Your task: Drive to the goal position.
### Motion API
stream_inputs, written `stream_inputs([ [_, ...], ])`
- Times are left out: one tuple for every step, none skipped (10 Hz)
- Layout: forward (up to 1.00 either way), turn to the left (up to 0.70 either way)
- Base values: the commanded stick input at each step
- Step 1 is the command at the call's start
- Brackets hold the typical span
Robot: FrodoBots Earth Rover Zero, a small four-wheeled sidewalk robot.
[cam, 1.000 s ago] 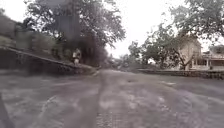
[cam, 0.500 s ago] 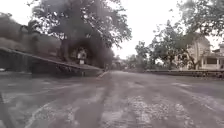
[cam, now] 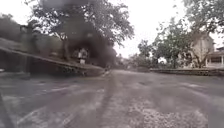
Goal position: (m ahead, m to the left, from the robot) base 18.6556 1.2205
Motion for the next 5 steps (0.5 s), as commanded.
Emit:
stream_inputs([
  [0.70,0.00],
  [0.70,0.00],
  [0.70,0.00],
  [0.70,-0.07],
  [0.70,-0.07],
])
